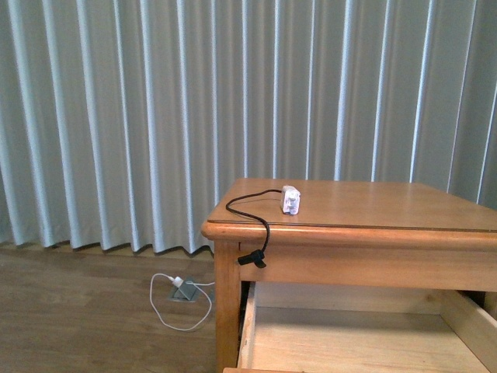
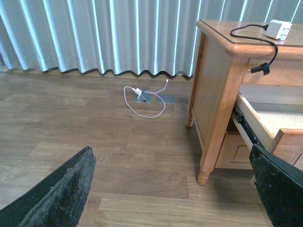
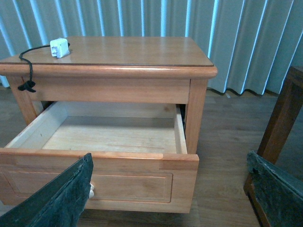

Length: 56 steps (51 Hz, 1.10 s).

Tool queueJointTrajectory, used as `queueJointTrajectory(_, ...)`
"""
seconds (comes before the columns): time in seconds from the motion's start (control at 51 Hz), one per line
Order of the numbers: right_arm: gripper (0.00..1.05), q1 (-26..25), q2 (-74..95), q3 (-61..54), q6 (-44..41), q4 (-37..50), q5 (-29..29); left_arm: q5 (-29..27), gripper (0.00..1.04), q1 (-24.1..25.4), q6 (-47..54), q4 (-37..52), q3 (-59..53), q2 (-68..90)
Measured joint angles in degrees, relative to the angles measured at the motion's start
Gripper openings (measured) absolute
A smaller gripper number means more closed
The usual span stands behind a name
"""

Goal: Put charger into drawer

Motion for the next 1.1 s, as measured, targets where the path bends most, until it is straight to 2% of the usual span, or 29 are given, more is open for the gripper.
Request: queueJointTrajectory(1.097,0.96,0.04,0.00,0.00,0.00,0.00,0.00,0.00,0.99,0.00,0.00,0.00,0.00,0.00)
